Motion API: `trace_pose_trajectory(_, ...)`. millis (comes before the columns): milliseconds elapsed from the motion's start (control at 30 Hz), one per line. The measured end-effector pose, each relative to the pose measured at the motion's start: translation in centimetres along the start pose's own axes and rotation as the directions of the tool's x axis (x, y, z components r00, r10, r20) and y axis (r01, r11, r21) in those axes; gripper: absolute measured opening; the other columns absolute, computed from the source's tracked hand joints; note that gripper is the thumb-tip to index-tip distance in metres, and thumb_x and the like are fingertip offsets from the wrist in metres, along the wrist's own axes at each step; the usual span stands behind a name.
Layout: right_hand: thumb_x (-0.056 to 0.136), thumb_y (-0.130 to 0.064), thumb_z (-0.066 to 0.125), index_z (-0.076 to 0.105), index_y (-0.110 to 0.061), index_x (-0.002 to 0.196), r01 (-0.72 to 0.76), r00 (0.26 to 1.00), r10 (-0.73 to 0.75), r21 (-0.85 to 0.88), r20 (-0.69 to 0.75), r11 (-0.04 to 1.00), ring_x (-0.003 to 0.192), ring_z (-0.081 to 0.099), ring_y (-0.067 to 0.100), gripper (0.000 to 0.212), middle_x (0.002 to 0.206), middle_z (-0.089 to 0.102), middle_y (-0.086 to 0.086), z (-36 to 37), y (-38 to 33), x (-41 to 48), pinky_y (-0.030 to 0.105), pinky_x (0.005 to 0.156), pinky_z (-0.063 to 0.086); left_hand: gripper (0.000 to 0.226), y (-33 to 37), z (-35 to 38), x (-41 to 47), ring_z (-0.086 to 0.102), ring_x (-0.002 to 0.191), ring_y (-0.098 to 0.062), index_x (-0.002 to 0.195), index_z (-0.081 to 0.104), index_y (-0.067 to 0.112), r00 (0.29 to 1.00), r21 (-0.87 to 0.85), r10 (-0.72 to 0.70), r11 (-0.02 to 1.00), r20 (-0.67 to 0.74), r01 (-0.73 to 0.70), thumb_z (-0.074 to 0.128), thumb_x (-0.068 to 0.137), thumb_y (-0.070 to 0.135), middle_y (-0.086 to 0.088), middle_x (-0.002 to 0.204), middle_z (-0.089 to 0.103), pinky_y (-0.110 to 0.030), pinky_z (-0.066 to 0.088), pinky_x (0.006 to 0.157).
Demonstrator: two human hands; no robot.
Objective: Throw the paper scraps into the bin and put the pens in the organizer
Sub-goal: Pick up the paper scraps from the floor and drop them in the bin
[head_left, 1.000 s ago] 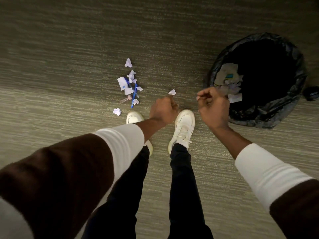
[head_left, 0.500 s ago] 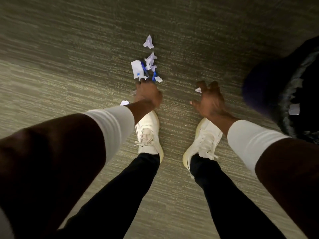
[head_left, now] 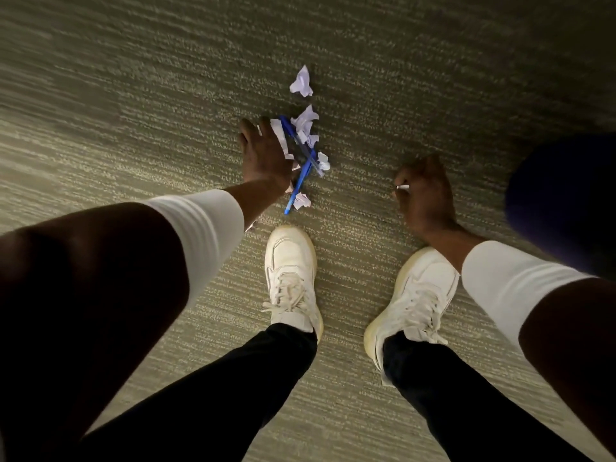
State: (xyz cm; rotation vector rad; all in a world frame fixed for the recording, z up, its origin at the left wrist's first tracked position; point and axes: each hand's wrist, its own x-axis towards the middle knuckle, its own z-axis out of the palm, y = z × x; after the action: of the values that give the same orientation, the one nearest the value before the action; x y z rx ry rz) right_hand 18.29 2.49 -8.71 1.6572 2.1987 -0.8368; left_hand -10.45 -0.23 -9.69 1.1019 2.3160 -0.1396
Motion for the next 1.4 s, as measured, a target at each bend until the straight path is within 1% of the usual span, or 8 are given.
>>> trace_pose_trajectory(233, 0.090, -0.011, 0.073, 0.070, -0.014, 0.098, -0.009, 1.000, 0.009, 0.171, -0.001, 0.985, 0.107, 0.064, 0.030, 0.009, 0.111, 0.068, 0.010, -0.4, -2.9, 0.4, 0.040, 0.087, 0.055, 0.033, -0.3, 0.0, 0.6, 0.060, 0.124, -0.041, 0.126, 0.067, 0.011, 0.995, -0.014, 0.103, 0.995, -0.018, -0.103, 0.065, 0.094, 0.003, -0.017, 0.140, 0.053, -0.045, 0.052, 0.100)
trace_pose_trajectory(400, 0.090, -0.012, 0.074, 0.070, -0.017, 0.110, 0.005, 1.000, -0.001, 0.255, -0.014, 0.967, 0.108, 0.065, 0.027, 0.021, 0.114, 0.070, 0.006, 0.3, -6.2, 1.5, 0.039, 0.088, 0.056, 0.029, -0.9, 0.3, 1.3, 0.067, 0.113, -0.033, 0.123, 0.073, 0.006, 0.983, -0.028, 0.176, 0.984, -0.055, -0.178, 0.067, 0.096, 0.000, -0.015, 0.130, 0.066, -0.001, 0.044, 0.076)
trace_pose_trajectory(533, 0.091, -0.014, 0.074, 0.068, -0.018, 0.118, 0.036, 0.999, -0.028, 0.273, -0.035, 0.961, 0.110, 0.065, 0.028, 0.028, 0.117, 0.071, 0.005, 0.5, -8.7, 2.5, 0.040, 0.089, 0.055, 0.024, -2.3, -0.9, 0.5, 0.069, 0.103, -0.036, 0.111, 0.077, 0.003, 0.993, -0.118, 0.095, 0.988, -0.069, -0.103, 0.074, 0.087, 0.003, -0.019, 0.122, 0.068, -0.027, 0.041, 0.077)
trace_pose_trajectory(700, 0.092, -0.021, 0.076, 0.065, -0.016, 0.118, 0.070, 0.998, -0.069, 0.165, -0.011, 0.984, 0.114, 0.064, 0.033, 0.029, 0.121, 0.069, 0.011, 1.1, -11.4, 3.6, 0.042, 0.089, 0.055, 0.023, -6.5, -1.4, -1.7, 0.068, 0.100, -0.024, 0.101, 0.081, 0.009, 0.997, -0.294, -0.060, 0.955, -0.039, 0.046, 0.088, 0.081, 0.015, -0.009, 0.116, 0.066, -0.012, 0.050, 0.076)
trace_pose_trajectory(800, 0.093, -0.027, 0.074, 0.061, -0.017, 0.122, 0.064, 0.998, -0.066, 0.097, 0.016, 0.993, 0.117, 0.063, 0.036, 0.033, 0.123, 0.068, 0.014, 1.7, -12.4, 4.1, 0.045, 0.090, 0.056, 0.035, -9.1, -0.8, -3.5, 0.065, 0.115, -0.025, 0.115, 0.082, 0.012, 0.991, -0.270, -0.129, 0.953, 0.043, 0.136, 0.089, 0.081, 0.020, -0.013, 0.131, 0.064, -0.026, 0.054, 0.100)
trace_pose_trajectory(1067, 0.098, -0.028, 0.067, 0.065, -0.013, 0.123, 0.066, 0.996, -0.064, 0.042, -0.058, 0.997, 0.115, 0.066, 0.039, 0.029, 0.122, 0.070, 0.019, 2.7, -12.9, 5.1, 0.042, 0.091, 0.054, 0.020, -10.6, 1.8, -7.5, 0.058, 0.111, -0.026, 0.090, 0.086, 0.023, 0.954, -0.375, -0.297, 0.880, 0.048, 0.293, 0.096, 0.073, 0.020, 0.004, 0.103, 0.062, -0.024, 0.050, 0.094)
trace_pose_trajectory(1233, 0.095, -0.027, 0.071, 0.070, -0.011, 0.116, -0.033, 0.995, 0.046, 0.147, -0.085, 0.989, 0.111, 0.071, 0.034, 0.027, 0.120, 0.074, 0.014, 2.4, -12.0, 4.5, 0.034, 0.087, 0.053, 0.038, -10.0, 2.6, -7.4, 0.063, 0.109, -0.024, 0.109, 0.083, 0.018, 0.883, -0.330, -0.454, 0.821, 0.117, 0.466, 0.096, 0.073, 0.025, -0.009, 0.132, 0.063, -0.027, 0.051, 0.099)
trace_pose_trajectory(1400, 0.093, -0.029, 0.071, 0.071, -0.012, 0.110, -0.088, 0.995, 0.094, 0.149, -0.035, 0.985, 0.107, 0.070, 0.035, 0.024, 0.113, 0.076, 0.014, 2.1, -9.5, 3.0, 0.035, 0.083, 0.051, 0.037, -9.5, 2.0, -8.0, 0.079, 0.101, -0.028, 0.107, 0.084, 0.010, 0.872, -0.374, -0.463, 0.789, 0.156, 0.486, 0.095, 0.073, 0.017, -0.014, 0.109, 0.082, -0.044, 0.064, 0.091)
